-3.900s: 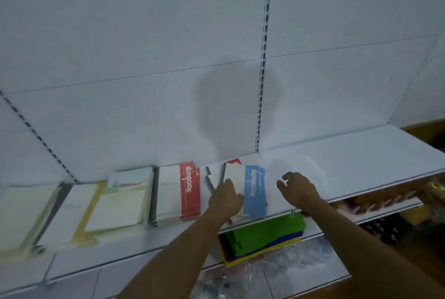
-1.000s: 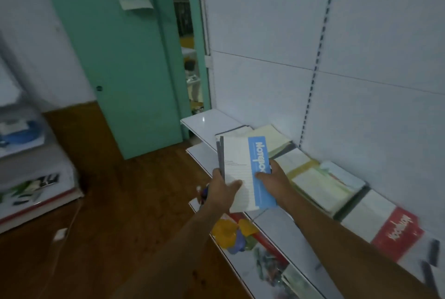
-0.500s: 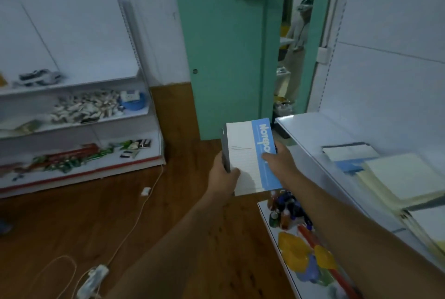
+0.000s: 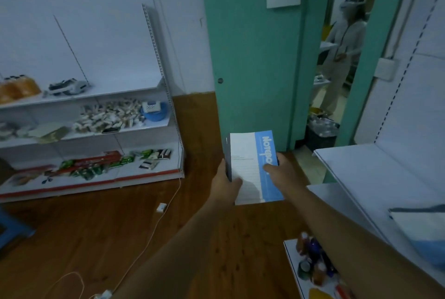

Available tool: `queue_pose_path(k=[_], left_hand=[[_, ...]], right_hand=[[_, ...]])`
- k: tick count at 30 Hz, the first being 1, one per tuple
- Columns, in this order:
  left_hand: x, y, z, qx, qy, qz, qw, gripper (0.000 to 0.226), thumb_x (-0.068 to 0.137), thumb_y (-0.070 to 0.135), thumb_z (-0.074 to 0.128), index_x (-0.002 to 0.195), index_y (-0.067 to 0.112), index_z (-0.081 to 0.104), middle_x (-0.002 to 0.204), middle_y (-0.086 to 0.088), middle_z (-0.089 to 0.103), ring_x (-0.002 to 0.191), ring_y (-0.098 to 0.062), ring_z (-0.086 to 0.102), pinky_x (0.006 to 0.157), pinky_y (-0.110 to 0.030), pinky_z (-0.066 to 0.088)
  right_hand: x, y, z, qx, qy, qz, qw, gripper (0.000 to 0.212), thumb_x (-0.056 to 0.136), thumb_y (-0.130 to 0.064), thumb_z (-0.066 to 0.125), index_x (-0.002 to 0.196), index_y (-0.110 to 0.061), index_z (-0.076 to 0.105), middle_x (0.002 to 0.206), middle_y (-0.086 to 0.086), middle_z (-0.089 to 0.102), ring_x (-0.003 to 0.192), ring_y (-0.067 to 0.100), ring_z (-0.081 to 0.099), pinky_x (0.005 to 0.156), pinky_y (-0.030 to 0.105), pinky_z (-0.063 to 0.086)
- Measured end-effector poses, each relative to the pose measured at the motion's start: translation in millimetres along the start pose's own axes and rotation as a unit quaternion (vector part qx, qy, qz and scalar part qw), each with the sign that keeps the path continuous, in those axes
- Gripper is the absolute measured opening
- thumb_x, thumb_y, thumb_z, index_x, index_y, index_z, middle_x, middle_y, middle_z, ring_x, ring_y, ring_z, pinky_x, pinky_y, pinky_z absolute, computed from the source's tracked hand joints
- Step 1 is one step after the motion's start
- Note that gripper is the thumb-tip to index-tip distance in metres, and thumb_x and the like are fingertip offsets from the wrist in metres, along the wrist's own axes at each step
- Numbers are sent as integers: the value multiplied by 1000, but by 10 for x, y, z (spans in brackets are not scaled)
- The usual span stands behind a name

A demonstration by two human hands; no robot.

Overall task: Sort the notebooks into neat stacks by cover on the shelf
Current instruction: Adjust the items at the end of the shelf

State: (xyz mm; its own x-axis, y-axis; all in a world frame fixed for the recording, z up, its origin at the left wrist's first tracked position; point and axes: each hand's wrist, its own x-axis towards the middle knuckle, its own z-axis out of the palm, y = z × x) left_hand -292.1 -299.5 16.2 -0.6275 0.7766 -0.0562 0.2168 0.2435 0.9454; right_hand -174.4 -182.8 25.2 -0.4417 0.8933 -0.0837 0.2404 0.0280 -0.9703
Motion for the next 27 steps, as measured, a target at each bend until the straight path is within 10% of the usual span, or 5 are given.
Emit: queue_pose_path(k=[15, 19, 24, 27], left_hand=[[1590, 756, 2179, -20, -239, 91, 967, 66, 90, 0, 54, 145, 28, 29, 124, 13, 49, 114, -10, 48, 91, -22, 38], [1792, 922, 2912, -12, -339, 130, 932, 63, 79, 17, 57, 136, 35, 38, 128, 8, 57, 118, -17, 54, 103, -36, 43], [1786, 1105, 3620, 13, -471, 184, 863, 70, 90, 5, 56, 150, 25, 25, 129, 6, 54, 109, -8, 51, 86, -13, 40], [1625, 1078, 3941, 47, -545, 190, 815, 75, 89, 10, 57, 152, 27, 19, 136, 0, 54, 113, -15, 54, 98, -30, 46]], right_hand=[[1281, 401, -1858, 11, 250, 72, 966, 27, 85, -9, 56, 110, -17, 54, 100, 5, 62, 90, 25, 60, 74, 32, 44], [1262, 543, -2379, 33, 361, 97, 927, 29, 85, -9, 55, 113, -18, 54, 100, 5, 62, 86, 23, 60, 73, 30, 43], [993, 734, -2784, 50, 510, 125, 849, 23, 86, -9, 56, 108, -15, 53, 90, 3, 60, 74, 17, 58, 58, 24, 40], [685, 886, -2863, 48, 572, 174, 800, 24, 87, -14, 54, 111, -14, 52, 97, 6, 62, 81, 23, 60, 67, 29, 45]])
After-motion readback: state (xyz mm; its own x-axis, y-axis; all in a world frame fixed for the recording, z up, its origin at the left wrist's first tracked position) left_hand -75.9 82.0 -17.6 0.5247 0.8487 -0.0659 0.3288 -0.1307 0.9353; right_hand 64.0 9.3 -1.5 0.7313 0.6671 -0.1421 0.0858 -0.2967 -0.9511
